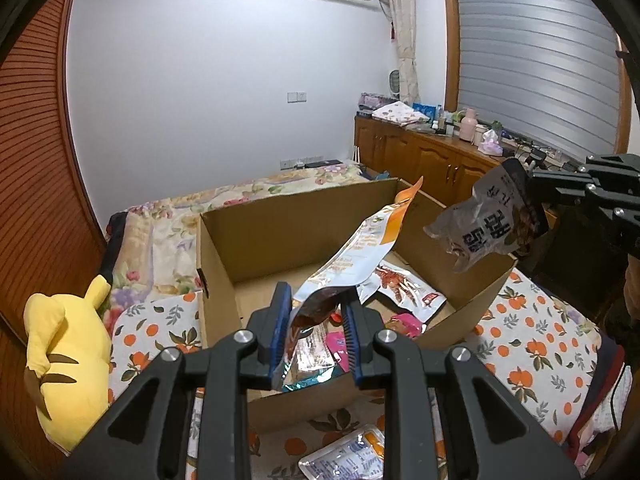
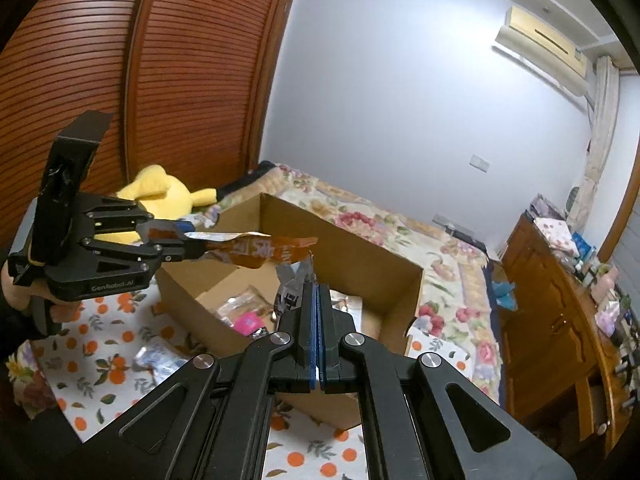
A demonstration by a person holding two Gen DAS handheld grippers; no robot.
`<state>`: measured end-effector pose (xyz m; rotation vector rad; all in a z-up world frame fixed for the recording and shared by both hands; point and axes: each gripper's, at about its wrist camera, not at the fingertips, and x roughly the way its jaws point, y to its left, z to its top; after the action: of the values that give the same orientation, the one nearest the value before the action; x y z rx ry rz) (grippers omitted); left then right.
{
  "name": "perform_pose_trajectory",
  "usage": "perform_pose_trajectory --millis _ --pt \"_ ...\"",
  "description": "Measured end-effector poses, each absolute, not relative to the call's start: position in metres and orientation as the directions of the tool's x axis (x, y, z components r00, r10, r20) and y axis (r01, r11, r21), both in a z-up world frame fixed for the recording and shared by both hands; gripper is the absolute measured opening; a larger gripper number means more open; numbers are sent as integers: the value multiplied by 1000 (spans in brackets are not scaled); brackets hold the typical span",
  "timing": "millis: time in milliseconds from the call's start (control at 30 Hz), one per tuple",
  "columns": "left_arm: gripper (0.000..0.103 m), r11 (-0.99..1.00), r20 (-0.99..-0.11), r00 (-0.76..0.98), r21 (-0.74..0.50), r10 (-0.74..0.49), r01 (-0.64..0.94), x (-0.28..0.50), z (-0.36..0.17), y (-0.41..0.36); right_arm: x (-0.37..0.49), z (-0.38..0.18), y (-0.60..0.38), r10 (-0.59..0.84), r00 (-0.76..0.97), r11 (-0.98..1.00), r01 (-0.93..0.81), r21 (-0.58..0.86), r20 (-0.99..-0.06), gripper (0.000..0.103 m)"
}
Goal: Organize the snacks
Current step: 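Lift the orange-and-white packet and duck-gizzard pouch over the box with both grippers, then open the left gripper to drop the orange-and-white packet while the right releases its pouch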
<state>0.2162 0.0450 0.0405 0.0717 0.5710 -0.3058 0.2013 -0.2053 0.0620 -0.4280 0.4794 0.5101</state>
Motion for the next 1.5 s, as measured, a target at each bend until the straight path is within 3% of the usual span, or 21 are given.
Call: perform_pose_trajectory --millis 767,1167,1500 --pt "24 967 -615 763 2 -200 256 260 14 33 270 3 -184 259 730 822 -511 -253 -632 0" --pt "24 974 -594 781 -16 -191 226 260 21 44 298 -17 -178 272 685 842 -509 -177 -676 0" --pt "30 975 -574 794 -36 -200 219 250 31 55 312 -26 -171 295 648 856 -506 -107 -702 0"
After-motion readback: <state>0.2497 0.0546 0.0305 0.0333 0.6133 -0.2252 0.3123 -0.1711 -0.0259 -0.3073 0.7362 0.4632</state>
